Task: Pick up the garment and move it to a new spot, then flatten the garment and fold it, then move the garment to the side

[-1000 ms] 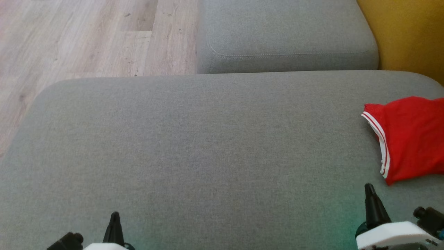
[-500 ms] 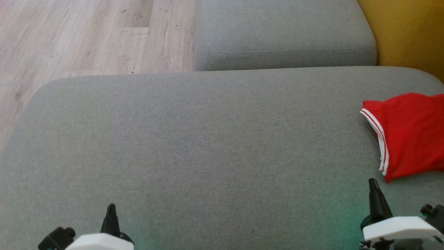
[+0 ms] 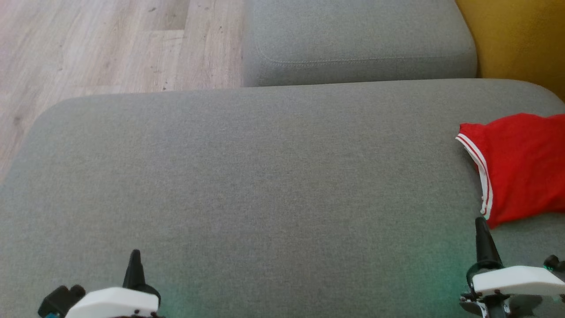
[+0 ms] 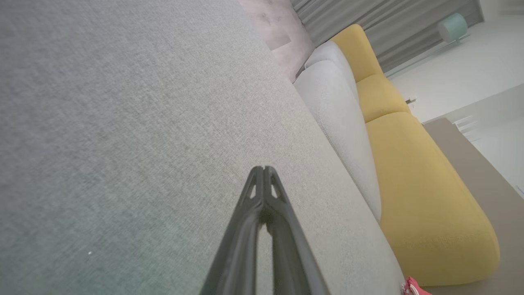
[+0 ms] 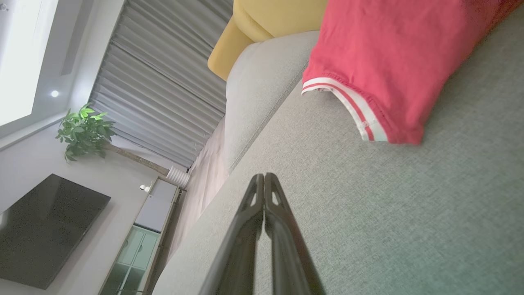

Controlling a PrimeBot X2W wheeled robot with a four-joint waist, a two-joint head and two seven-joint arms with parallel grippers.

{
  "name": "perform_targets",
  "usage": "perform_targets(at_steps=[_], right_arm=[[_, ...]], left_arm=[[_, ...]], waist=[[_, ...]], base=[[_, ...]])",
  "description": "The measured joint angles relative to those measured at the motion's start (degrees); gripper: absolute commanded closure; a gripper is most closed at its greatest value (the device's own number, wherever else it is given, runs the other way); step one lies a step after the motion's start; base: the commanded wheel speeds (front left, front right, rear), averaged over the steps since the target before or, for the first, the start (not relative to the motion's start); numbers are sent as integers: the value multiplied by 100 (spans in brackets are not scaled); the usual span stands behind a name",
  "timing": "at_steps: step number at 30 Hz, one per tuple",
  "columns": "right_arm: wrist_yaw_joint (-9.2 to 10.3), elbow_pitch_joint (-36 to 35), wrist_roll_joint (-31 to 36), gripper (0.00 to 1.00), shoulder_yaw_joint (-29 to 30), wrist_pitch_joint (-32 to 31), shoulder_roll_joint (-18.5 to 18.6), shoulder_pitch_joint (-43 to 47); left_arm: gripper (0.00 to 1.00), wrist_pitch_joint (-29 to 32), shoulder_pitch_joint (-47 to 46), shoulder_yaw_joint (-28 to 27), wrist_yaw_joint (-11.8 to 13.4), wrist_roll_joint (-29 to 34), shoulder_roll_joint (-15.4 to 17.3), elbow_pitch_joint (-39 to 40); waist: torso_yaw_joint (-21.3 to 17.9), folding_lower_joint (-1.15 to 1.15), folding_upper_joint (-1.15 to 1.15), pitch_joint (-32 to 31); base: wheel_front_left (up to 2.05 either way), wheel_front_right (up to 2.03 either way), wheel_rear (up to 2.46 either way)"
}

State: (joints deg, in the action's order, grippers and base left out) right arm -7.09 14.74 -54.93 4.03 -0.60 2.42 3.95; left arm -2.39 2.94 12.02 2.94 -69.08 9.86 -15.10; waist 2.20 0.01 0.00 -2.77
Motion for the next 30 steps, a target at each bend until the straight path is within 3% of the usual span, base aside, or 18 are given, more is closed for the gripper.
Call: perform_targets(at_steps=[30], right_arm=[[0, 62, -2040, 100, 194, -298, 0, -397]], left_arm=[[100, 470, -336, -886, -555, -1271, -374, -44]], waist=[[-123, -1, 0, 166]], base=[[0, 0, 0]])
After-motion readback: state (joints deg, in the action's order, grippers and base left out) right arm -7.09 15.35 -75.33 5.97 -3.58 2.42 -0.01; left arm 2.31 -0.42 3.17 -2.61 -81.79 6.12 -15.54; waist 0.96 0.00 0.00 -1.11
